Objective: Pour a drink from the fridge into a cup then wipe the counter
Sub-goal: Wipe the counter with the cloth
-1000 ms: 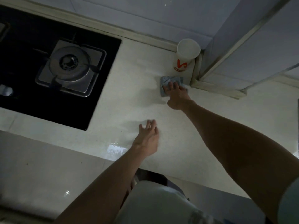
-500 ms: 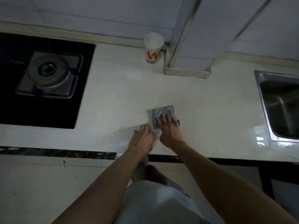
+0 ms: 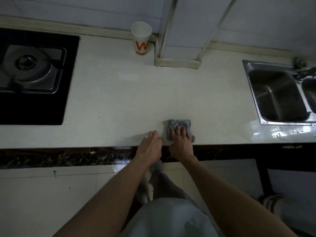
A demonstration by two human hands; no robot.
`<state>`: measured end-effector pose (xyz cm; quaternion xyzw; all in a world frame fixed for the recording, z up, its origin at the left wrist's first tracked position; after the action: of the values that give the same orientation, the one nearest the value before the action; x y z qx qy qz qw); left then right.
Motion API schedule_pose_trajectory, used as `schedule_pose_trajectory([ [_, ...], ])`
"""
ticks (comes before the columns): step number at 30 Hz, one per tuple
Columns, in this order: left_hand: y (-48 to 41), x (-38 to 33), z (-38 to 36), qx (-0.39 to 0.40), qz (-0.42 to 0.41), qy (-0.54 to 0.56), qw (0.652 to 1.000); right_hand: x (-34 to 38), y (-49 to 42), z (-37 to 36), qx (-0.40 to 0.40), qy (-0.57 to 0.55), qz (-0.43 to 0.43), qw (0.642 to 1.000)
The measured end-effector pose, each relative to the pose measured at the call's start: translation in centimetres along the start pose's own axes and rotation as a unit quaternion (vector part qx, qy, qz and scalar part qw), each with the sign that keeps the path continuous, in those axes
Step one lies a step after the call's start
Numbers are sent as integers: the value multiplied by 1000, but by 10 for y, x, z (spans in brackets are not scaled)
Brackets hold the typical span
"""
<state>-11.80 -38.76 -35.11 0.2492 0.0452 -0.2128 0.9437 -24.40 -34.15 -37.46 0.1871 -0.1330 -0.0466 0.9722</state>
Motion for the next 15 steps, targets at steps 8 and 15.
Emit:
schedule_pose_trajectory([
  [8, -13, 4, 0, -52, 32, 7, 998, -5, -58, 27, 12, -7, 103, 995],
  [15, -41, -36, -2, -21, 44, -19, 999, -45, -137, 72, -9, -19, 166, 986],
])
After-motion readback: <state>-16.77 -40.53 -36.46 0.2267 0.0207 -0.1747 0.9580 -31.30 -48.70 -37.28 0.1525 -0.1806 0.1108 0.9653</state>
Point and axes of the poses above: each hand's wrist, its own y-axis away from the middle knuckle, its own z-axis out of the back of the hand, x = y × z, the point moved 3 cm from there along -y, towards the middle knuckle, and after that the axes turned 15 degrees about z, right-handed, at the moved point
